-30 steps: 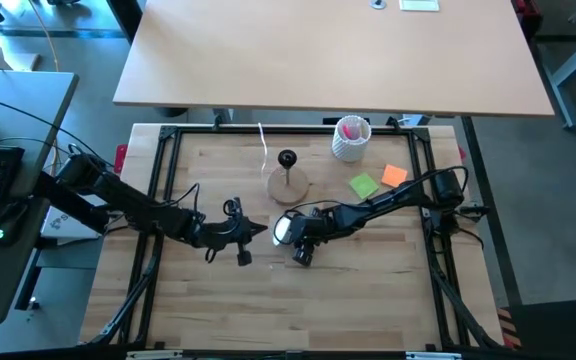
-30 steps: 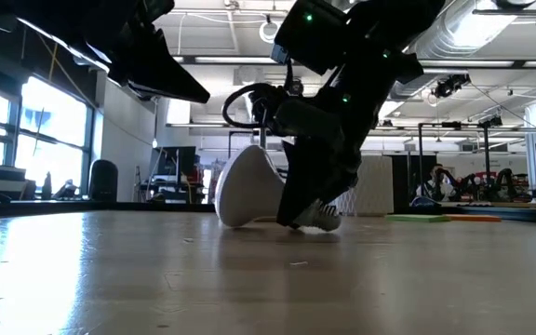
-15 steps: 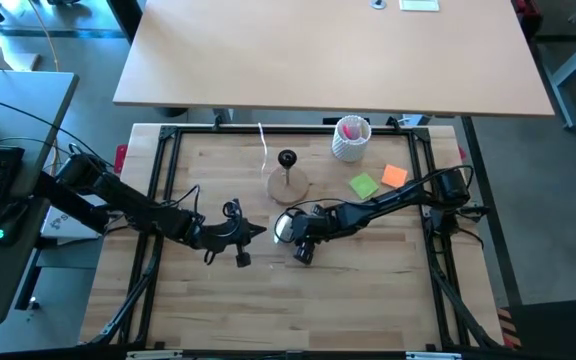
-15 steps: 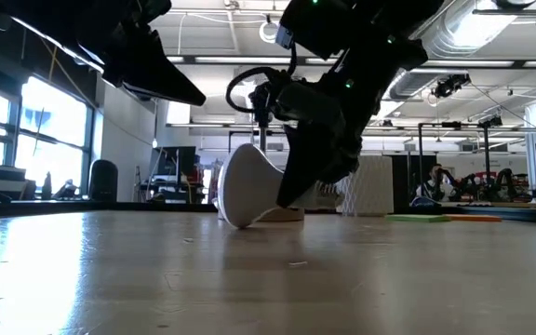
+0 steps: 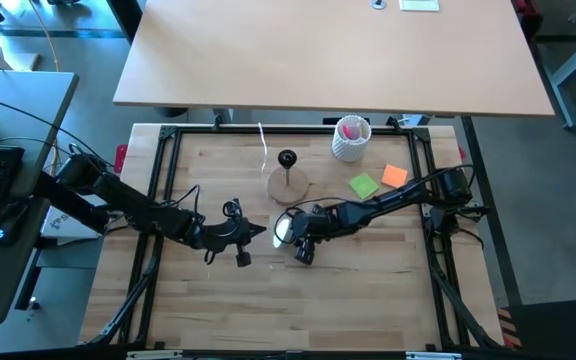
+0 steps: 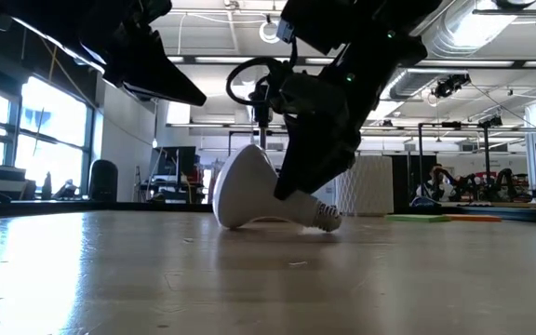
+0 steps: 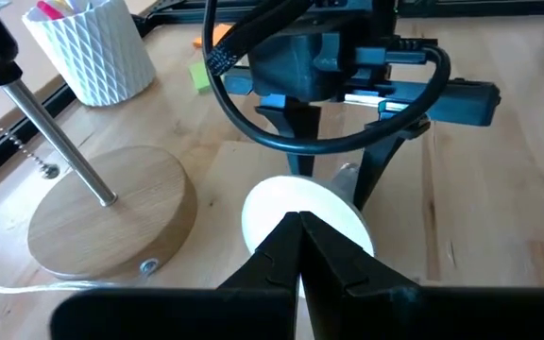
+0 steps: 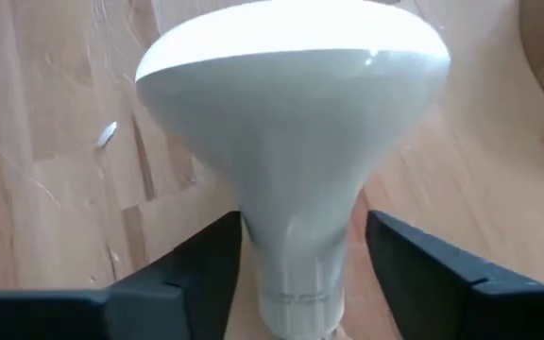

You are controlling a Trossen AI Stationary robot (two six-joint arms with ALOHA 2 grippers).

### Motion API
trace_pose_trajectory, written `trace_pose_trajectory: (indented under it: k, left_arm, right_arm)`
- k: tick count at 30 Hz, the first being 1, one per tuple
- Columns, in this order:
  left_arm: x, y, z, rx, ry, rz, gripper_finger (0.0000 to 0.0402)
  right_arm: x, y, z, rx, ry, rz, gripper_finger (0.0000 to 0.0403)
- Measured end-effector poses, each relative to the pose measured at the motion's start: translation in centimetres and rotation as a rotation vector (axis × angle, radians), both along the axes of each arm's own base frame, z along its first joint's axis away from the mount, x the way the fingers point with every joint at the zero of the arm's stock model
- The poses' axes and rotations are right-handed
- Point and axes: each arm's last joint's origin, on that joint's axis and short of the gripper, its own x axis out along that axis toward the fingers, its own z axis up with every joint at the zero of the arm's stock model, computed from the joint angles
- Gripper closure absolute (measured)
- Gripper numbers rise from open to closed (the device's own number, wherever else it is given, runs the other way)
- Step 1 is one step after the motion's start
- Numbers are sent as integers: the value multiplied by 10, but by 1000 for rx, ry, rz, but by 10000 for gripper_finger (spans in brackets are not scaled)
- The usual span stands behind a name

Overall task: Screw lightbulb
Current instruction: Remove the white lightbulb from the brown lamp, then return to Home Position

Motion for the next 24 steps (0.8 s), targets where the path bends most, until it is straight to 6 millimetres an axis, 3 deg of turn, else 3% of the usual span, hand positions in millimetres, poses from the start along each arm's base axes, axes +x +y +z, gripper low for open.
trace_pose_trajectory:
  k: [6, 16, 24]
  left_arm:
    - [0, 0, 0, -4, 1, 3, 402]
    - [-2, -2, 1, -5, -1, -1, 401]
    - [-19, -5, 11, 18, 2, 45, 402]
  right_arm:
    - [-1, -4, 4, -2, -7, -1, 145]
    - [-22, 4, 46, -111, -38, -12, 143]
    - [-47, 18, 77, -226, -53, -29, 143]
